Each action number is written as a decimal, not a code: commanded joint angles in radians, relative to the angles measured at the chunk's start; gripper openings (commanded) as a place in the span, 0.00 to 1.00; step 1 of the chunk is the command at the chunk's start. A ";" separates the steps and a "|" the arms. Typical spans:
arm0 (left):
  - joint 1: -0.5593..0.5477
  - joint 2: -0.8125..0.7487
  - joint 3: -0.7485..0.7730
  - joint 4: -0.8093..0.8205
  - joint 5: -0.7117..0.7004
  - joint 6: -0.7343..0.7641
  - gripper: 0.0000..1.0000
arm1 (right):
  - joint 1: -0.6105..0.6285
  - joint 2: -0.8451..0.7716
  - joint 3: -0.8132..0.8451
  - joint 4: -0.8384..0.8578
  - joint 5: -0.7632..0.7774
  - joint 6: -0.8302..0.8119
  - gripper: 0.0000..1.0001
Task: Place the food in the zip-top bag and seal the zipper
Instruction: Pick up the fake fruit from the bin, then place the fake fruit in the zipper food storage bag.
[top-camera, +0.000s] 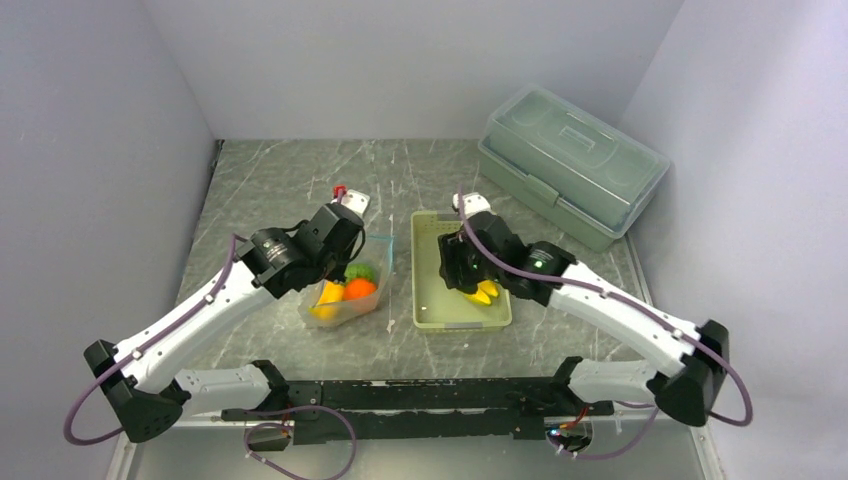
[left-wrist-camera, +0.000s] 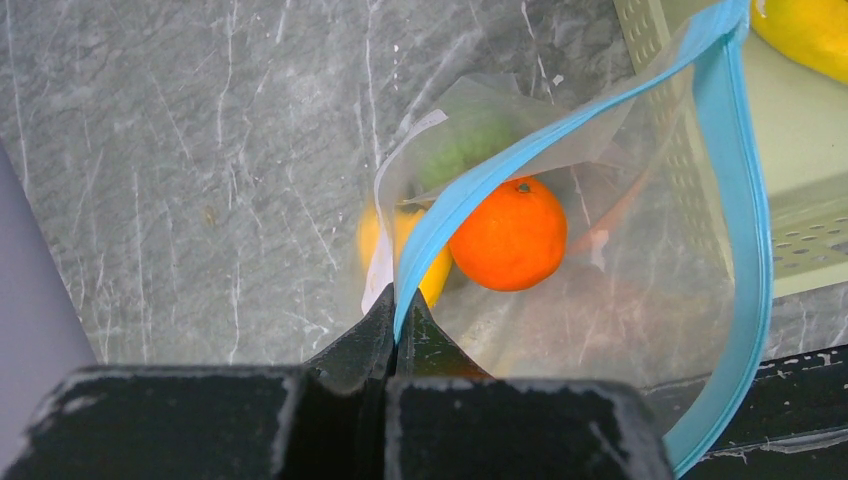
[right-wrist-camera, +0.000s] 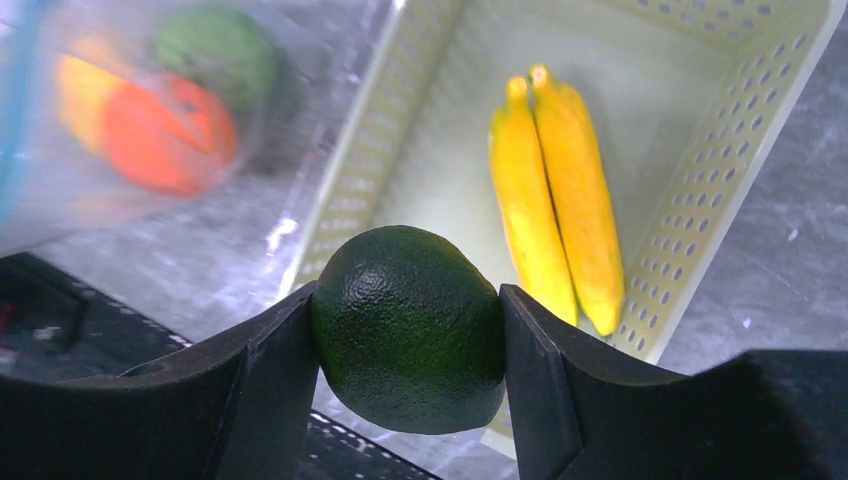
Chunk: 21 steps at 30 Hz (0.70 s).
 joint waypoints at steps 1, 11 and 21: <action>-0.004 0.007 0.040 0.023 -0.003 -0.001 0.00 | 0.009 -0.123 0.048 0.139 -0.053 0.034 0.38; -0.004 0.016 0.066 0.017 0.005 -0.004 0.00 | 0.019 -0.179 0.024 0.404 -0.264 0.119 0.38; -0.004 0.020 0.074 0.013 0.021 -0.013 0.00 | 0.151 -0.102 -0.016 0.738 -0.236 0.208 0.38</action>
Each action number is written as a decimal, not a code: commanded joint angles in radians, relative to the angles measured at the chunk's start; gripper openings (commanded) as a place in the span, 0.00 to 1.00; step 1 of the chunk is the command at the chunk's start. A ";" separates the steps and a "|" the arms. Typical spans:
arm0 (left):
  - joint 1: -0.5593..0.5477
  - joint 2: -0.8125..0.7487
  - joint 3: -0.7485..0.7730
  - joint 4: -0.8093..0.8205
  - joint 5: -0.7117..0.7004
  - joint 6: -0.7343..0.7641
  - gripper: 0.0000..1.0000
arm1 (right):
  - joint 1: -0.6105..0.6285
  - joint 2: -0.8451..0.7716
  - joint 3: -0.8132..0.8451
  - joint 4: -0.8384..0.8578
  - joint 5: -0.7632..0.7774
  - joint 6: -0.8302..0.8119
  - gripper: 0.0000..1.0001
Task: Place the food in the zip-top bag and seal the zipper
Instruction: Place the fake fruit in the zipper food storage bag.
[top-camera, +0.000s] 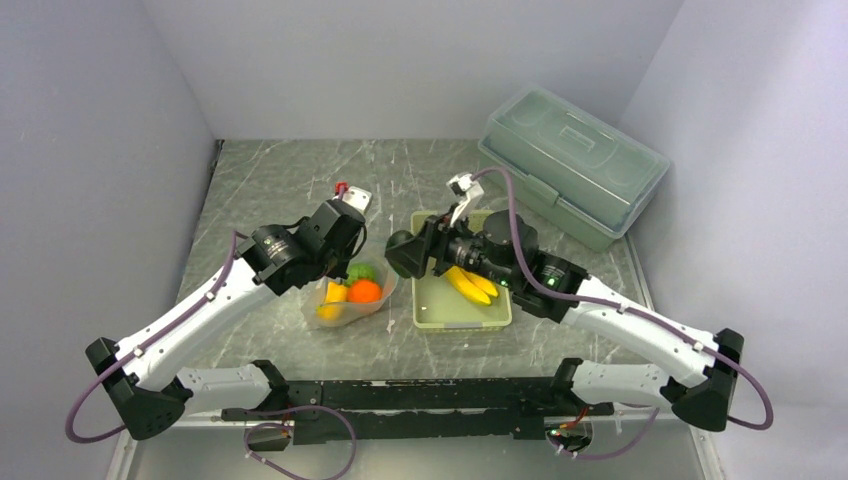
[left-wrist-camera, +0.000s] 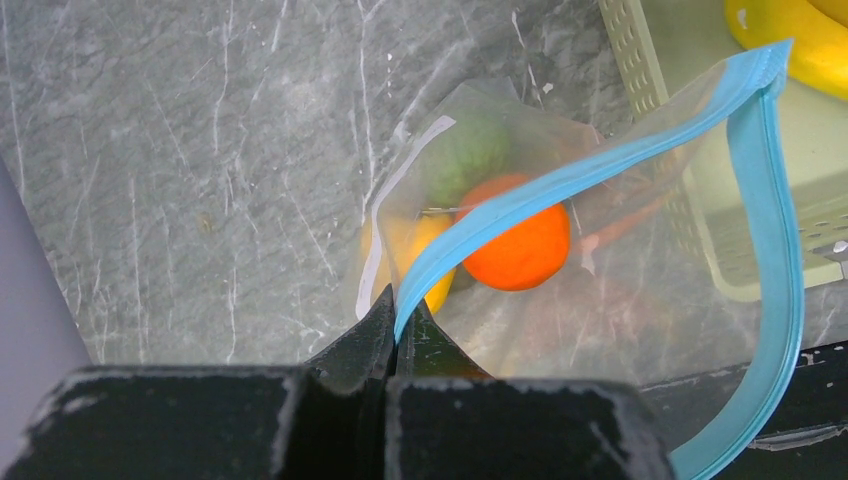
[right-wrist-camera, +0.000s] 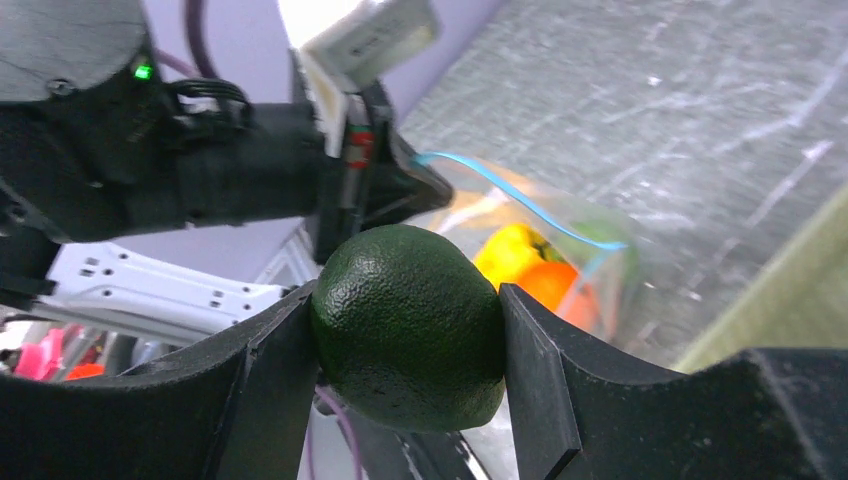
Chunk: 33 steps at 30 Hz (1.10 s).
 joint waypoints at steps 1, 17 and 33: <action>-0.003 0.000 0.044 0.017 0.013 -0.012 0.00 | 0.066 0.049 -0.003 0.221 0.031 0.046 0.38; -0.004 0.011 0.053 0.001 0.026 -0.033 0.00 | 0.144 0.188 -0.111 0.492 0.185 0.191 0.37; -0.004 0.006 0.058 -0.002 0.028 -0.039 0.00 | 0.176 0.306 -0.125 0.552 0.224 0.232 0.38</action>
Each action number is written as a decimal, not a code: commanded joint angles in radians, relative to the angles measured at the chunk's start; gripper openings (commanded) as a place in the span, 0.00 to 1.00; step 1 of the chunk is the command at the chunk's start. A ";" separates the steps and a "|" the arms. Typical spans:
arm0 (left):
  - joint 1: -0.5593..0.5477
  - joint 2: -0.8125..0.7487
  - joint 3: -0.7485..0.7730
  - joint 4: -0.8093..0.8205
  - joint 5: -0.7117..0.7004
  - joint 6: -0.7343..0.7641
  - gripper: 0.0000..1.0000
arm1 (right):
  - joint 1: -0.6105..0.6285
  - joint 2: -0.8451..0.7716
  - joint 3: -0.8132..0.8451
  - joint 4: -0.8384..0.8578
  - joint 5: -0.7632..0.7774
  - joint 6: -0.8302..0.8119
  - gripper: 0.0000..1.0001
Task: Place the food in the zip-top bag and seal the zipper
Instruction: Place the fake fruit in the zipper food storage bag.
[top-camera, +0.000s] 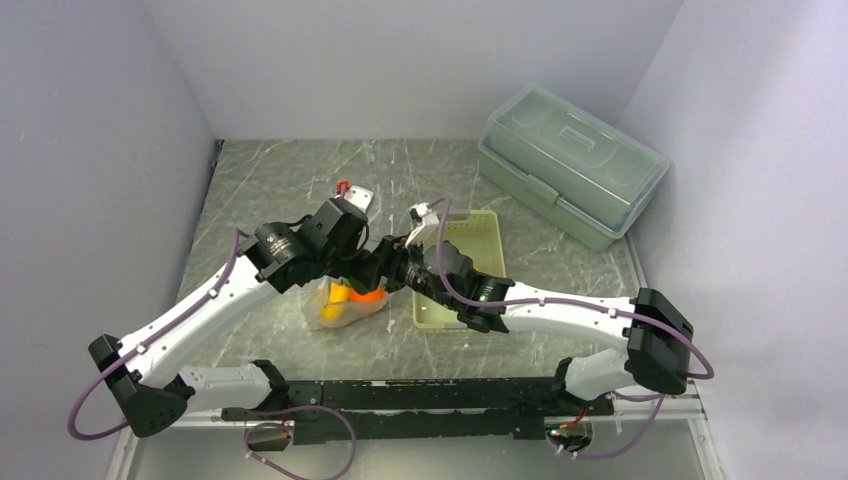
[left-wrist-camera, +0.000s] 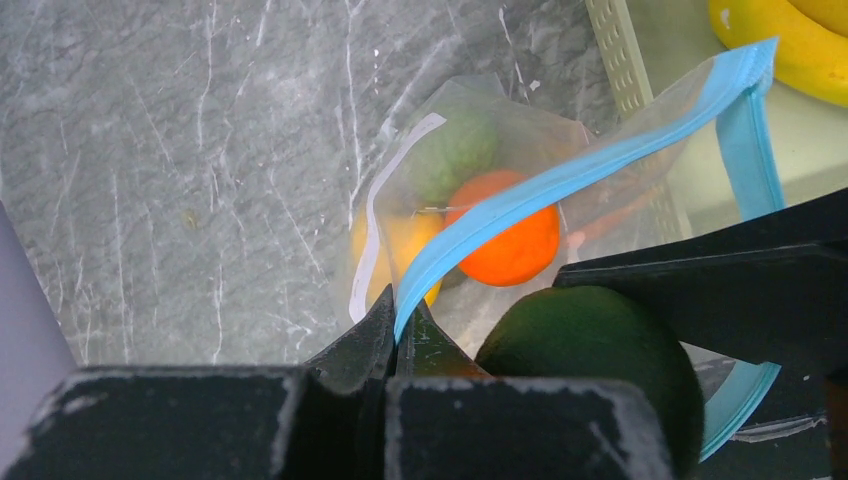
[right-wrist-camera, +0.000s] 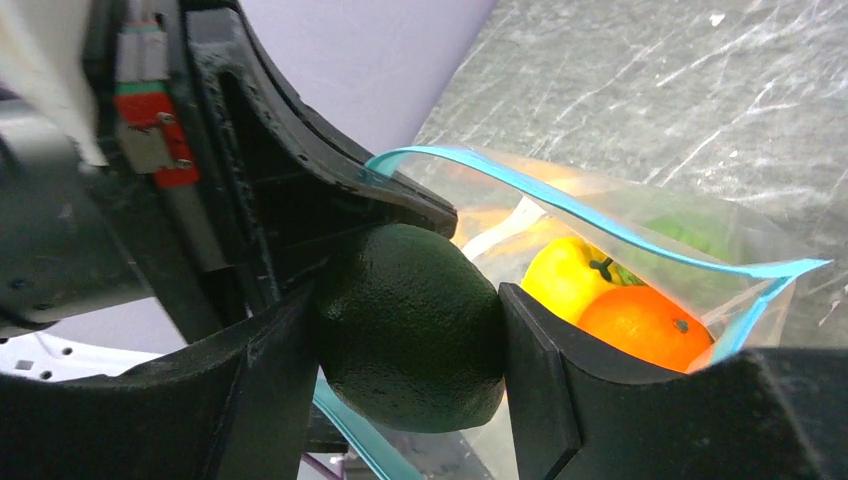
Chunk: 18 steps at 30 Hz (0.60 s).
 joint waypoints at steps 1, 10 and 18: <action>-0.002 -0.010 0.042 0.011 0.007 -0.015 0.00 | 0.011 0.000 0.024 0.061 0.013 0.024 0.38; -0.002 -0.005 0.046 0.009 0.003 -0.014 0.00 | 0.032 0.110 0.082 0.021 -0.050 0.019 0.54; -0.003 -0.005 0.046 0.006 0.003 -0.015 0.00 | 0.044 0.173 0.139 -0.019 -0.127 -0.012 0.75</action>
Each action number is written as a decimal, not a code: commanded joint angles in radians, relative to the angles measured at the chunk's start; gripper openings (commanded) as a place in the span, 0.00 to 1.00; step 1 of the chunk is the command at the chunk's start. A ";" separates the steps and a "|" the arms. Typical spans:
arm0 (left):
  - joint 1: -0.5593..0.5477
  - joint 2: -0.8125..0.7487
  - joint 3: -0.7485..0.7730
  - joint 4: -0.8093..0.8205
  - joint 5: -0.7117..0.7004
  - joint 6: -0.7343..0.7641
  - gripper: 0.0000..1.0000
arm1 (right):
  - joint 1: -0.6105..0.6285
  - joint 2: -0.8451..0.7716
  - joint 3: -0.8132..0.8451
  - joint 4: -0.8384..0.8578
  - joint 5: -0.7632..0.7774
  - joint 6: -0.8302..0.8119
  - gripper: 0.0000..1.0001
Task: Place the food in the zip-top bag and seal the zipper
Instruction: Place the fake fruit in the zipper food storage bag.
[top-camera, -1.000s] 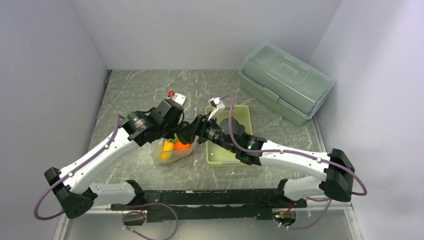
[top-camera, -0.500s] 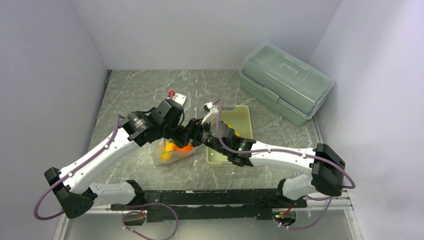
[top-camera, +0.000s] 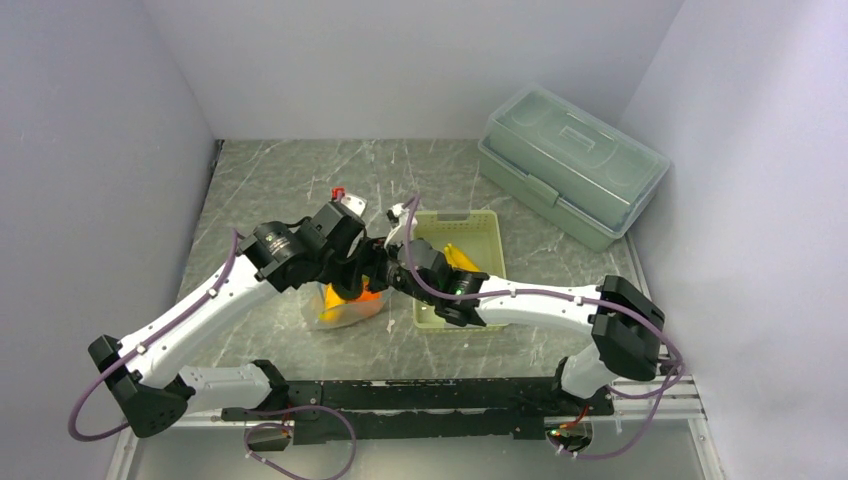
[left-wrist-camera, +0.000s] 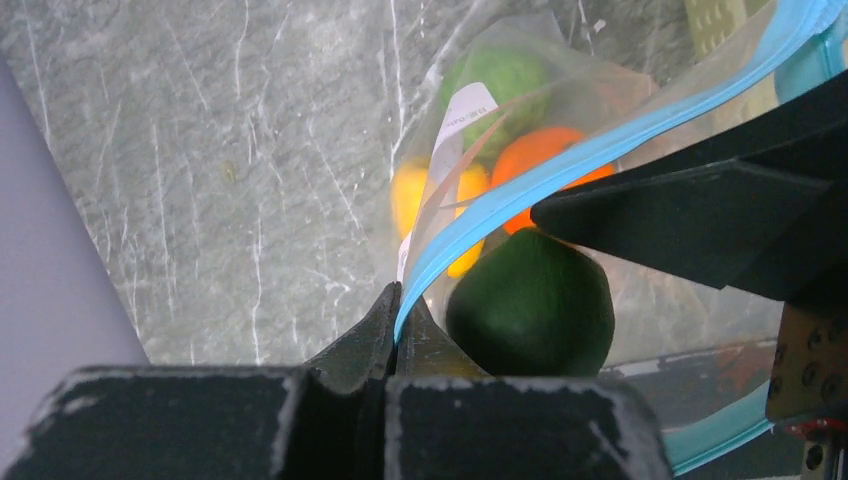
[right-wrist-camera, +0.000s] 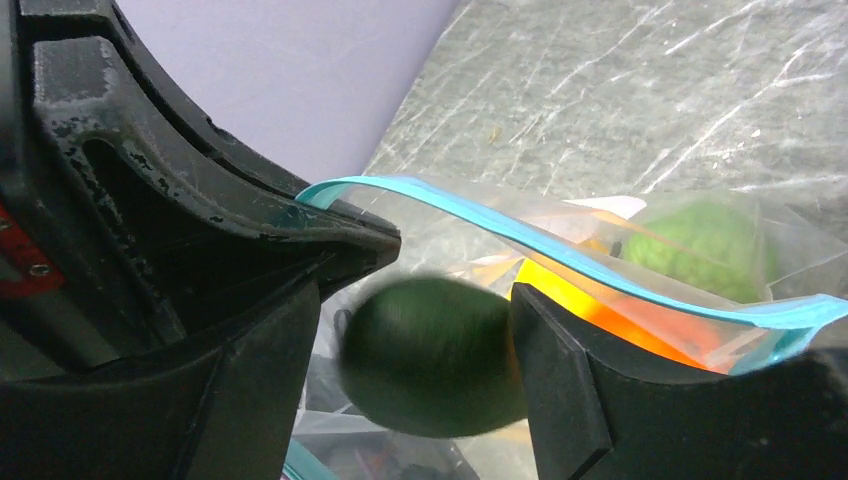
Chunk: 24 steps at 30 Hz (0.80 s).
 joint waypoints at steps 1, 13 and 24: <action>-0.011 -0.005 0.045 0.103 0.032 -0.019 0.00 | 0.035 0.012 0.047 -0.012 -0.099 -0.031 0.77; -0.011 -0.002 0.054 0.096 0.026 -0.016 0.00 | 0.035 -0.062 0.010 -0.027 -0.083 -0.073 0.82; -0.011 -0.001 0.053 0.092 0.010 -0.015 0.00 | 0.035 -0.284 -0.037 -0.199 0.068 -0.190 0.83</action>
